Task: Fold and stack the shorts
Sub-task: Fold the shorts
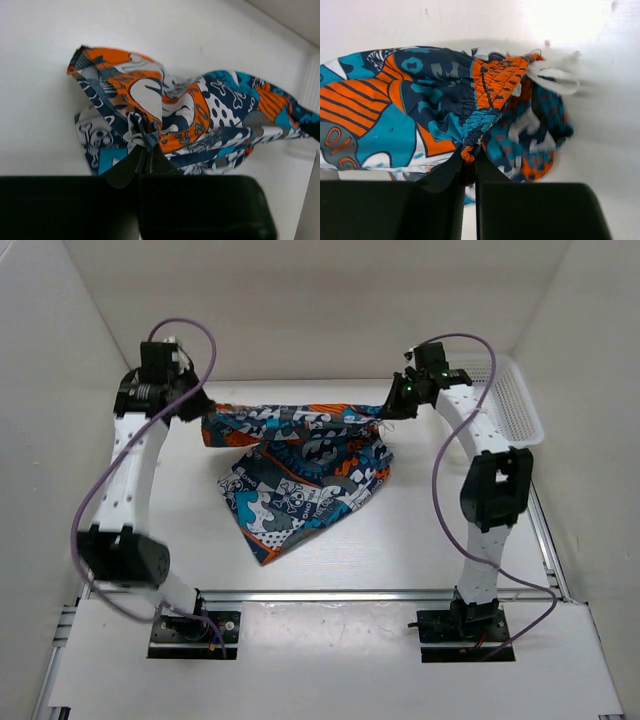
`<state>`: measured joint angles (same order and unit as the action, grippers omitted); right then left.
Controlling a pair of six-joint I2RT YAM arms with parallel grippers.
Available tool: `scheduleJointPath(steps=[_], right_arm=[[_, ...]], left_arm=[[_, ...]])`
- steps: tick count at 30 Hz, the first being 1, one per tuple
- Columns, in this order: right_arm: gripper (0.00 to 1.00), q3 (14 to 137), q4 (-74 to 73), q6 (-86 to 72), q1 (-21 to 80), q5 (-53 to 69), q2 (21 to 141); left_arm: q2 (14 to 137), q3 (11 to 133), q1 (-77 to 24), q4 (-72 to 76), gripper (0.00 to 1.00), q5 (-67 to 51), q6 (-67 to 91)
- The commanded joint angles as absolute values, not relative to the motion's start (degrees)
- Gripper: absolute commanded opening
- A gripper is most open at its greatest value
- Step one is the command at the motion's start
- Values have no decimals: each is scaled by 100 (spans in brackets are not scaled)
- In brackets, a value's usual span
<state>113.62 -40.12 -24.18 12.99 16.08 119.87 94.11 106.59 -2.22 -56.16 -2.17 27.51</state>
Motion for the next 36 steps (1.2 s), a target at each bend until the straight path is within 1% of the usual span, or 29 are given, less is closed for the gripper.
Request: scheduleJointPath(steps=[1,2,3,5,6,9,10,12,13,14,15,16,17,18,19,20,21,23,24,25,26,29,30,32,33,35,36], right_arm=[[0,10550,-4201,-2084,1125,1381,11032],[0,9981,-4149,-2013,1125,1206,10700],[0,9706,-4148,-2013,1125,1100,10540],[0,9178,-4087,-1960,1125,897,10128],[0,8662,-4009,-1960,1073,740,9995],[0,7877,-3816,-2030,1020,528,9493],[0,7405,-3754,-2082,1020,414,9405],[0,7050,-3535,-2135,905,413,9272],[5,6927,-3481,-2214,827,413,9272],[11,6778,-3480,-2215,826,343,9272],[16,6776,-3420,-2215,826,291,9272],[25,6698,-3419,-2267,826,229,9272],[60,6697,-3419,-2268,826,229,9272],[75,6645,-3419,-2268,826,229,9151],[84,6645,-3419,-2268,826,142,9080],[90,6645,-3419,-2320,826,36,9009],[92,6645,-3419,-2320,826,35,8878],[91,6706,-3480,-2320,826,-18,8824],[88,6758,-3480,-2320,826,-18,8746],[86,6759,-3480,-2320,826,-18,8745],[81,6759,-3480,-2320,826,-18,8823],[81,6759,-3244,-2320,826,220,9191],[86,6759,-3182,-2320,826,220,9306],[86,6811,-3111,-2320,826,220,9674],[85,6812,-3042,-2381,826,220,9781],[78,6812,-2927,-2443,826,342,9983],[64,6812,-2848,-2522,904,343,10037]], left_arm=[[8106,9539,-185,-5634,10,-70,2768],[7895,9232,-185,-5634,10,-123,2769],[7701,8689,-315,-5634,10,-123,2951],[7191,8150,-509,-5581,10,-254,3111],[7050,7669,-762,-5581,10,-255,3311],[6566,6772,-1202,-5581,10,-193,3794],[6426,6567,-1300,-5581,10,-193,3919],[6372,6216,-1606,-5581,16,-351,4182],[6320,5892,-1713,-5581,18,-352,4453],[6319,5741,-1810,-5581,26,-465,4543],[6319,5617,-1898,-5581,34,-466,4640],[6380,5442,-1968,-5581,44,-562,4641],[6381,5440,-2030,-5581,61,-632,4641],[6381,5388,-2030,-5677,94,-633,4702],[6433,5466,-2030,-5730,100,-633,4702],[6434,5571,-2030,-5800,100,-380,4702],[6434,5694,-2030,-5914,100,-256,4702],[6486,6081,-1978,-5915,100,42,4580],[6573,6186,-1925,-5915,97,105,4579],[6722,6335,-1925,-5854,90,105,4527],[6811,6337,-1925,-5793,88,175,4526],[7310,6337,-1925,-5415,88,176,4526],[7469,6276,-1925,-5327,88,176,4526],[7986,6223,-1925,-5160,90,176,4474],[8172,6223,-1925,-5020,90,115,4474],[8506,6223,-1873,-4966,87,166,4421],[8821,6275,-1872,-4896,87,167,4421]])
